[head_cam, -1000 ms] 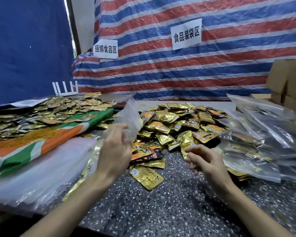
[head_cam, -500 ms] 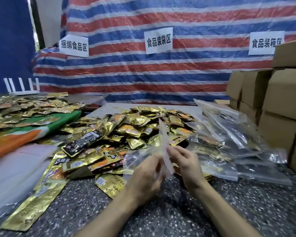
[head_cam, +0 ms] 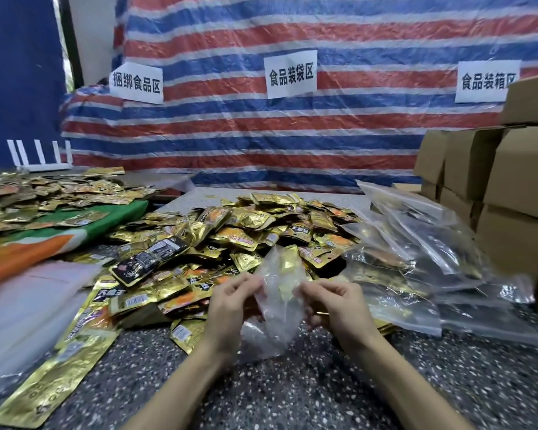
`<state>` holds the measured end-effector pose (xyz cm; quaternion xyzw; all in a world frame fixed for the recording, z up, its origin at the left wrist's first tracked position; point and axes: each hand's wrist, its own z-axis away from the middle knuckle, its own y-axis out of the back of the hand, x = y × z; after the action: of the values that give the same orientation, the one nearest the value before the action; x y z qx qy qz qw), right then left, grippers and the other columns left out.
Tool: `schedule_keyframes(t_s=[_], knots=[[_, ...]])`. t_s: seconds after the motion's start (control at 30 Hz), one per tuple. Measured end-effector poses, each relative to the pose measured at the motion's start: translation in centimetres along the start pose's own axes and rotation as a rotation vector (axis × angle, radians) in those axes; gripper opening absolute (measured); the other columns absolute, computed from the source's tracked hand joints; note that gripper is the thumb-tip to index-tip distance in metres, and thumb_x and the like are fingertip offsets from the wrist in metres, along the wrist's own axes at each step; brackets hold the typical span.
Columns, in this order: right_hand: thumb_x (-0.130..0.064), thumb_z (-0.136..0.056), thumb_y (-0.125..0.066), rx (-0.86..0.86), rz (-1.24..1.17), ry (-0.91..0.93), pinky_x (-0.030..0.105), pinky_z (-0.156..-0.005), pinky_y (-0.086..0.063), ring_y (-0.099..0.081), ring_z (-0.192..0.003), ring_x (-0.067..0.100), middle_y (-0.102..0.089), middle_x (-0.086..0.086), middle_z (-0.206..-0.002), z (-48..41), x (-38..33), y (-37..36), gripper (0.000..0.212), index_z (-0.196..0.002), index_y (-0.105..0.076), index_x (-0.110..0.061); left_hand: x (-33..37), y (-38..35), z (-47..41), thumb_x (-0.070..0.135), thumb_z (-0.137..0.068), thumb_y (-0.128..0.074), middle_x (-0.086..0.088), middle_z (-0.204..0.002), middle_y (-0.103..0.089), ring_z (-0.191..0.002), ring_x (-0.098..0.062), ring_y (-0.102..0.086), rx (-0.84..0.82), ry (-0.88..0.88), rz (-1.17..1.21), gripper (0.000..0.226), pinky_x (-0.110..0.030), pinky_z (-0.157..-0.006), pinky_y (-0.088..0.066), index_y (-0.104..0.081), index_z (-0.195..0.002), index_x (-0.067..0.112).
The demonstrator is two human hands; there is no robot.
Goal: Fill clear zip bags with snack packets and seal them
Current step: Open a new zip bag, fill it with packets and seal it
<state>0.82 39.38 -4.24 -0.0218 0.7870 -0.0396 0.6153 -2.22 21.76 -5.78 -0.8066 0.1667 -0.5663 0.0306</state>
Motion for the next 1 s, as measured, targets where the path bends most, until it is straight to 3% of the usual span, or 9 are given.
schedule_keyframes(t_s=[0.2, 0.27, 0.33, 0.43, 0.5, 0.6, 0.73, 0.83, 1.0], knots=[[-0.012, -0.087, -0.061, 0.107, 0.03, 0.035, 0.021, -0.042, -0.028, -0.037, -0.045, 0.015, -0.045, -0.002, -0.049, 0.2, -0.3, 0.3, 0.041, -0.047, -0.057, -0.019, 0.2, 0.6, -0.5, 0.016, -0.097, -0.053, 0.008, -0.056, -0.054, -0.054, -0.005, -0.053, 0.255, -0.103, 0.034, 0.036, -0.026, -0.064, -0.05, -0.055, -0.062, 0.014], [-0.008, -0.091, -0.062, 0.089, 0.174, 0.195, 0.02, -0.043, -0.03, -0.038, -0.048, 0.01, -0.046, -0.008, -0.051, 0.6, -0.4, 0.1, 0.041, -0.053, -0.055, -0.021, 0.3, 0.3, -0.2, 0.005, -0.097, -0.053, 0.009, -0.052, -0.051, -0.047, -0.004, -0.047, 0.261, -0.173, -0.1, 0.034, -0.016, -0.05, -0.045, -0.052, -0.063, 0.008], [-0.006, -0.085, -0.068, 0.049, 0.357, 0.392, 0.016, -0.049, -0.039, -0.047, -0.057, 0.006, -0.057, -0.013, -0.068, 1.1, -1.2, -0.2, 0.021, -0.077, -0.061, -0.024, 0.1, 0.1, 0.1, 0.001, -0.095, -0.054, 0.005, -0.052, -0.047, -0.047, -0.008, -0.042, 0.223, -0.208, -0.179, 0.037, -0.021, -0.046, -0.039, -0.049, -0.06, 0.009], [0.006, -0.075, -0.067, -0.128, 0.542, 0.584, 0.013, -0.066, -0.048, -0.058, -0.088, 0.0, -0.06, -0.019, -0.119, 1.1, -2.2, 0.5, 0.062, -0.13, -0.056, -0.02, -0.1, 0.2, 0.3, 0.004, -0.095, -0.057, -0.005, -0.057, -0.048, -0.052, -0.037, -0.043, 0.186, -0.209, -0.178, 0.036, -0.039, -0.047, -0.042, -0.049, -0.06, 0.005], [0.009, -0.075, -0.065, -0.298, 0.689, 0.618, 0.007, -0.085, -0.046, -0.058, -0.11, -0.004, -0.062, -0.008, -0.133, 1.1, -2.8, 1.0, 0.05, -0.121, -0.066, -0.013, -0.1, 0.1, 0.2, 0.005, -0.094, -0.058, -0.004, -0.056, -0.047, -0.052, -0.032, -0.043, 0.215, -0.235, -0.212, 0.038, -0.034, -0.048, -0.041, -0.049, -0.058, 0.007], [0.004, -0.079, -0.065, -0.364, 0.772, 0.595, 0.006, -0.075, -0.046, -0.064, -0.087, 0.003, -0.074, -0.001, -0.098, 1.2, -3.6, 1.1, 0.017, -0.081, -0.074, -0.011, -0.1, 0.3, -0.1, 0.002, -0.094, -0.059, -0.001, -0.05, -0.047, -0.041, -0.007, -0.043, 0.313, -0.293, -0.239, 0.039, -0.017, -0.04, -0.035, -0.048, -0.057, 0.008], [-0.001, -0.078, -0.053, -0.28, 0.736, 0.642, 0.014, -0.064, -0.039, -0.053, -0.072, 0.006, -0.061, 0.0, -0.078, -0.1, -5.1, 1.7, 0.009, -0.074, -0.061, -0.004, -0.1, 0.6, -0.1, 0.034, -0.096, -0.06, -0.005, -0.05, -0.051, -0.034, -0.019, -0.047, 0.248, -0.247, -0.179, 0.033, -0.023, -0.032, -0.036, -0.056, -0.066, 0.02], [-0.002, -0.068, -0.046, -0.227, 0.692, 0.662, 0.02, -0.061, -0.035, -0.045, -0.069, 0.014, -0.049, 0.001, -0.071, -1.3, -6.3, 3.3, 0.004, -0.066, -0.049, 0.0, -0.6, 0.3, 0.0, 0.055, -0.092, -0.05, -0.003, -0.063, -0.053, -0.046, -0.019, -0.046, 0.056, -0.225, -0.225, 0.045, -0.025, -0.039, -0.037, -0.055, -0.08, 0.011], [0.002, -0.061, -0.039, -0.057, 0.571, 0.733, 0.035, -0.053, -0.031, -0.04, -0.061, 0.023, -0.042, -0.001, -0.063, -0.6, -4.6, 6.5, 0.014, -0.057, -0.038, -0.012, -1.4, 0.1, -0.1, 0.04, -0.094, -0.055, 0.004, -0.066, -0.053, -0.052, -0.01, -0.045, 0.026, -0.267, -0.464, 0.016, -0.029, -0.045, -0.037, -0.054, -0.081, 0.031]])
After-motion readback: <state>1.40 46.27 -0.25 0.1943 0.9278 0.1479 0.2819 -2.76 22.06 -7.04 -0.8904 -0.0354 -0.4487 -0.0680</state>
